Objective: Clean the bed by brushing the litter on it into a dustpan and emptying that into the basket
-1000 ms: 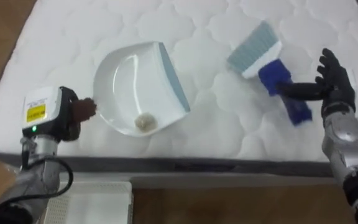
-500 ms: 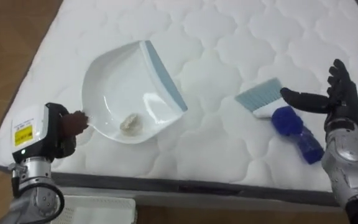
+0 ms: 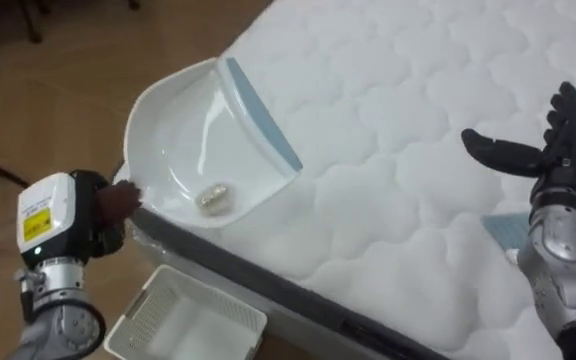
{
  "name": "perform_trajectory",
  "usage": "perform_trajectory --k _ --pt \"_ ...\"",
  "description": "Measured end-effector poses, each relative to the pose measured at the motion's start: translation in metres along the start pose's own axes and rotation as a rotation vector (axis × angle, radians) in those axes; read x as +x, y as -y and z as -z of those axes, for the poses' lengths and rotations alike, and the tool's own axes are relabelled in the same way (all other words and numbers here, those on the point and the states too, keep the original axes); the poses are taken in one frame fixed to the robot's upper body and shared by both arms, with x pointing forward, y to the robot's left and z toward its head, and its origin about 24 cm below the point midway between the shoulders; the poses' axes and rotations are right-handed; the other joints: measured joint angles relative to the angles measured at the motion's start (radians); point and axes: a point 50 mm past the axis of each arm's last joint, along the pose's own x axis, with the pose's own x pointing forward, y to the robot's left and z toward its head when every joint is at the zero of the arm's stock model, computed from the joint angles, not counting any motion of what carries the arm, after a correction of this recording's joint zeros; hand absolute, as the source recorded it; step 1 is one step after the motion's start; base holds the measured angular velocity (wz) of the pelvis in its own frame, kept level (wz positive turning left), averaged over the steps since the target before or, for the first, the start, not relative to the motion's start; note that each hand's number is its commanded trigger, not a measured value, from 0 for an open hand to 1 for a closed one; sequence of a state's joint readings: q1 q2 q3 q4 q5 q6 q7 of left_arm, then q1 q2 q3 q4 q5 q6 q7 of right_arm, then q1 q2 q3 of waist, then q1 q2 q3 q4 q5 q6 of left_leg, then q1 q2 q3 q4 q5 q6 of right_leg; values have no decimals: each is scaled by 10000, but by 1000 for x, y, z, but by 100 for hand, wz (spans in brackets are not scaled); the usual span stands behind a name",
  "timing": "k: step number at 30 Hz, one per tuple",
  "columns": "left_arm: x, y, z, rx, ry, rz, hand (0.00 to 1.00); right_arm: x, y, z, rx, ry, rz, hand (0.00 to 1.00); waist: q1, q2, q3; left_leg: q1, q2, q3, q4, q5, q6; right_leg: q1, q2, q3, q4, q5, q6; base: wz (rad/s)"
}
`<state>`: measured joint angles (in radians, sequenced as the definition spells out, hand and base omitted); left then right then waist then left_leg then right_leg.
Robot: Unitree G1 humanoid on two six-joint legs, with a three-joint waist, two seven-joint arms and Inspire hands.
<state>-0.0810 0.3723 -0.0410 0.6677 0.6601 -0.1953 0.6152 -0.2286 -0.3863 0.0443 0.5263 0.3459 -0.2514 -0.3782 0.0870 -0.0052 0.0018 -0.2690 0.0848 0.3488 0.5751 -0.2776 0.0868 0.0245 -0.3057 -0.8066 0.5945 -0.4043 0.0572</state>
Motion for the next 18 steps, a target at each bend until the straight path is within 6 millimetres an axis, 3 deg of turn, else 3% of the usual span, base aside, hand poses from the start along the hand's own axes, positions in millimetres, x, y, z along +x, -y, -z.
perform_trajectory --k 4,7,8,9,10,12,13,14,15,16,18 --pt "2 -5 -12 -277 540 -244 100 -3 -1 -3 19 185 -37 0 -2 1 -8 71 -487 -404 -179 -4 184 99 -210 215 404 89 174 52" --pt "2 -6 -15 -435 719 -275 100 -8 -3 -4 53 279 -218 0 2 27 -8 450 -924 -952 -448 -35 242 -317 -394 1754 1555 547 2 54" --pt "2 -6 -16 -485 769 -304 100 -11 -3 -4 68 337 -180 0 -66 38 -8 580 -1027 -1281 -566 -48 263 -682 -293 2685 2103 694 -179 76" --pt "3 -8 -18 -664 762 -397 100 -11 -4 -5 -36 414 -222 0 -127 75 -3 562 -1023 -1692 -640 2 214 -1216 265 3698 2113 518 -140 84" --pt "4 -8 -18 -752 746 -424 100 -12 -5 -5 -105 428 -269 0 -182 86 5 548 -1023 -1912 -696 58 184 -1470 524 4056 1965 466 -145 103" --pt "2 -5 -19 -1080 651 -316 100 -13 -7 -3 -77 402 -363 0 -590 86 14 551 -1068 -2876 -861 280 37 -2153 1288 4795 679 512 -85 130" --pt "2 -4 -20 -1138 641 -272 100 -13 -8 -3 -91 412 -367 0 -651 51 15 550 -1147 -3141 -868 306 -6 -2224 1401 5012 173 653 -86 136" --pt "2 -3 -20 -1142 661 -209 100 -13 -8 -4 -99 435 -363 0 -780 -120 19 565 -1372 -3553 -883 327 -86 -2344 1522 5477 -721 1332 -8 135" --pt "0 -1 -21 -1223 581 -64 100 -14 -7 -3 -129 416 -355 0 -843 -185 -1 564 -1482 -3774 -858 315 -198 -2255 1615 5669 -815 1613 -390 123" --pt "0 1 -22 -1292 593 38 100 -14 -6 -3 -121 407 -317 0 -817 -141 4 562 -1409 -3745 -894 318 -244 -2160 1681 5592 -951 1577 -426 81" --pt "-1 4 -23 -1312 601 365 100 -15 -8 -2 -137 392 -517 0 -365 -34 55 520 -1156 -3521 -1121 417 -438 -2044 1872 5402 -1295 1611 -580 26"
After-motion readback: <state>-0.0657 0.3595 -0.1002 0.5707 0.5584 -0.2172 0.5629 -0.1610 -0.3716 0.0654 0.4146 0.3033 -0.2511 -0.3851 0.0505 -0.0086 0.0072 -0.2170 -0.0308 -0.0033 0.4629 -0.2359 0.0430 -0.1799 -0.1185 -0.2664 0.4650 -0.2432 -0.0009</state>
